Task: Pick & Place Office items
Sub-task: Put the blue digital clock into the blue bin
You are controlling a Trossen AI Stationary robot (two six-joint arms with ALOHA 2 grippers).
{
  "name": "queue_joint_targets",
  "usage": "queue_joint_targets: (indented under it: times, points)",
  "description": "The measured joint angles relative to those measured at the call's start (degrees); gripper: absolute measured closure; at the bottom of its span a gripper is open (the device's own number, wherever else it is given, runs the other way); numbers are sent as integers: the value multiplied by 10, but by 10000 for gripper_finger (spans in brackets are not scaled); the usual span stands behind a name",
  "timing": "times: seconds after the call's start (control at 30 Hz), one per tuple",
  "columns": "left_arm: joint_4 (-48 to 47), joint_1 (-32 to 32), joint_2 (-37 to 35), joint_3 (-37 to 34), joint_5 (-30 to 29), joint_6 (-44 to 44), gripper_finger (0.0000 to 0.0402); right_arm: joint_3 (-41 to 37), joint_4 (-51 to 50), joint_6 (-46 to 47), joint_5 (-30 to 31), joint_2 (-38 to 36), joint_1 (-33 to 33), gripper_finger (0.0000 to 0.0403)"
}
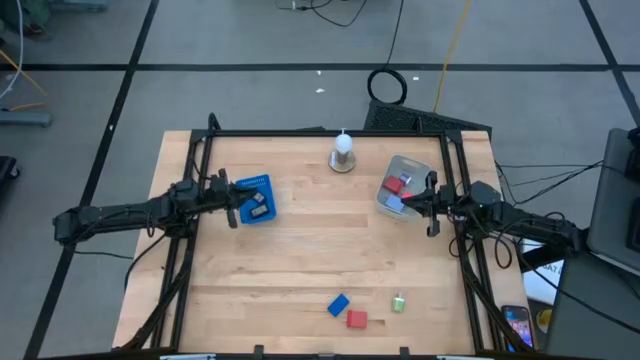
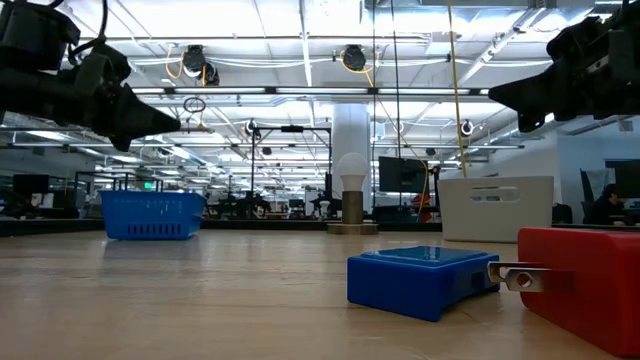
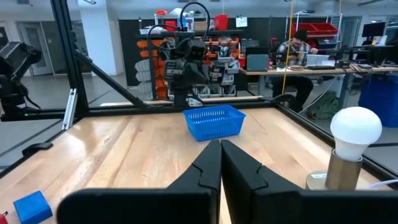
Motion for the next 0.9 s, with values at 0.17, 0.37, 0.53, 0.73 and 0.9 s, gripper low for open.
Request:
queue_joint_targets:
  times: [0.17,0.37,0.53,0.73,0.9]
  points:
    - [-2,-46,72,22,-12,0,378,0,1,0,-1,0,0,401]
    - [-12,-109,228,122,-46,6,378,0,2,2,-5,0,0,402]
    - [-67,-148,383,250,-51,23,378,-1,1,2,-44,3,0,402]
    - [-116,-187,567,412,-21,56,378,-1,1,2,-47,7,0,401]
    - [-145,-221,683,527,32,106,374,-1,1,2,-49,16,0,402]
